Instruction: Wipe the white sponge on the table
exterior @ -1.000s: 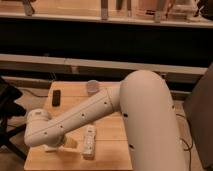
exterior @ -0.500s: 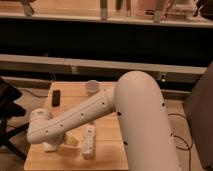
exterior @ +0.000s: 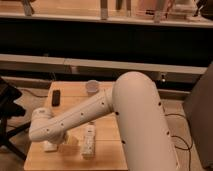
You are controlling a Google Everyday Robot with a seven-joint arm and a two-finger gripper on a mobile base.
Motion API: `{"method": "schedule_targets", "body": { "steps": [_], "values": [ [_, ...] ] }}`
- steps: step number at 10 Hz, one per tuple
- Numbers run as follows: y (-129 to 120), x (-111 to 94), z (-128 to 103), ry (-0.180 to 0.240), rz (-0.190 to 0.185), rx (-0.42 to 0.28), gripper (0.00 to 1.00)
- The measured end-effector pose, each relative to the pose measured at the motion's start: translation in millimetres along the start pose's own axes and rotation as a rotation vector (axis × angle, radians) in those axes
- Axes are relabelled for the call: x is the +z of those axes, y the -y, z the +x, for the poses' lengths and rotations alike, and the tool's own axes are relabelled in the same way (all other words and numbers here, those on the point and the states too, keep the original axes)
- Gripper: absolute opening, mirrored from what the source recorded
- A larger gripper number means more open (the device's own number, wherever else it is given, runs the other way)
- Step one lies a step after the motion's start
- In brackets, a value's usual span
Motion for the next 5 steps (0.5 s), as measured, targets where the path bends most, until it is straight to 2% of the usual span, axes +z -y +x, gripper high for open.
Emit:
{"method": "schedule_targets", "body": {
  "steps": [5],
  "values": [
    [-3.4, 10.6, 4.4, 0.013, 0.005, 0.005, 0.80]
  ]
}}
